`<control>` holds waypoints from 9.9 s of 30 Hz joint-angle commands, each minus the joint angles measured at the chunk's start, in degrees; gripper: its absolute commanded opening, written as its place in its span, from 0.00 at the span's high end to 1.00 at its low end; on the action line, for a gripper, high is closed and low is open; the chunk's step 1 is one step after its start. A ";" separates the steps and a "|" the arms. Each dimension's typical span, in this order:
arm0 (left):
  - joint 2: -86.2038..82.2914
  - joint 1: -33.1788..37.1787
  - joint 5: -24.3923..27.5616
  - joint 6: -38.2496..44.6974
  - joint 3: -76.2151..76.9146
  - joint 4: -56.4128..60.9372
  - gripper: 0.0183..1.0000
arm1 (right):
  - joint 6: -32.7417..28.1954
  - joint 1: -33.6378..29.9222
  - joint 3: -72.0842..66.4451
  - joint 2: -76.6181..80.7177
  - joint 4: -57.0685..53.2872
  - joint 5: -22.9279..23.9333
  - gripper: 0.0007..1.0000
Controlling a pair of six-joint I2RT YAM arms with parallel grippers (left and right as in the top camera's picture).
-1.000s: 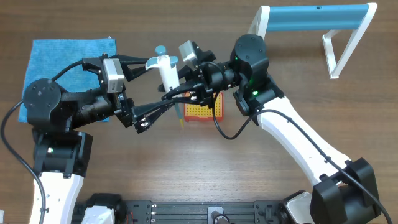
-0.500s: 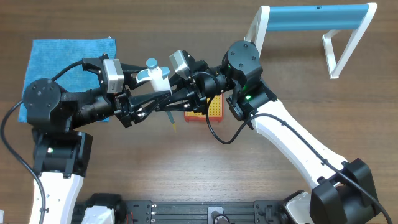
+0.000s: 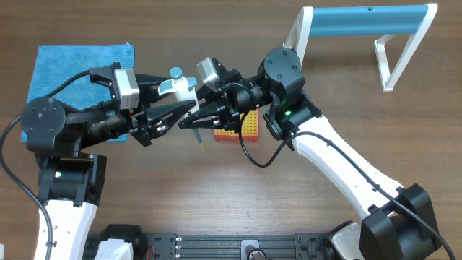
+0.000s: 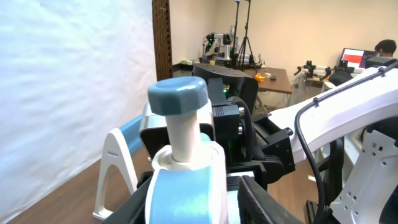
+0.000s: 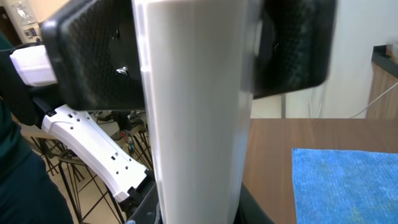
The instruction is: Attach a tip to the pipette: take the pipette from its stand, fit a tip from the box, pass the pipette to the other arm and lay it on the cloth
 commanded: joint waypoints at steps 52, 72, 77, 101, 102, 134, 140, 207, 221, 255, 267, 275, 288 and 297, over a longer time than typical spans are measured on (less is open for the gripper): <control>10.56 9.84 -56.96 6.64 18.60 -65.07 0.99 | -26.01 -9.66 0.68 -35.98 -60.08 94.49 0.22; 62.31 20.31 -67.41 29.44 57.44 -87.21 0.99 | -9.55 -9.66 -15.82 -73.00 -80.26 119.14 0.21; 68.48 20.31 -67.56 29.83 62.29 -83.89 0.99 | -3.10 -9.66 -22.80 -73.00 -78.77 115.97 0.21; 81.40 20.15 -59.19 26.56 63.98 -66.38 0.99 | 2.84 -9.62 -61.86 -87.60 -38.56 105.53 0.14; 81.50 20.15 -59.17 26.56 63.98 -66.64 0.99 | 2.80 -9.62 -61.96 -87.60 -38.47 105.57 0.14; 86.31 20.13 -61.33 26.56 63.82 -64.39 0.05 | -17.86 -9.62 -61.96 -87.47 -40.00 110.16 0.13; 85.26 19.41 -61.11 26.58 67.47 -67.30 0.00 | -17.86 -9.62 -61.96 -87.47 -39.98 110.16 0.13; -45.90 3.30 -56.61 9.77 -37.88 -8.00 0.00 | -17.86 -9.62 -61.96 -87.47 -40.00 110.16 0.13; -53.18 3.23 -57.66 8.02 -51.54 -0.26 0.00 | -17.86 -9.62 -61.96 -87.47 -40.00 110.16 0.13; -53.16 2.14 -57.70 7.21 -51.54 -15.21 0.00 | -17.86 -22.88 -61.96 -88.63 -40.35 93.29 0.13; -53.16 2.14 -57.70 7.21 -51.54 -15.21 0.00 | -17.81 -38.93 -61.96 -89.15 -41.42 74.14 0.13; -53.18 2.14 -57.70 7.21 -51.54 -15.21 0.00 | -17.84 -38.95 -61.96 -89.15 -41.29 74.34 0.13; -53.18 2.14 -57.70 7.21 -51.54 -15.21 0.00 | -17.84 -38.95 -61.96 -89.15 -41.31 74.34 0.13; -53.18 2.14 -57.70 7.21 -51.54 -15.21 0.00 | -17.84 -38.95 -61.96 -89.15 -41.29 74.34 0.13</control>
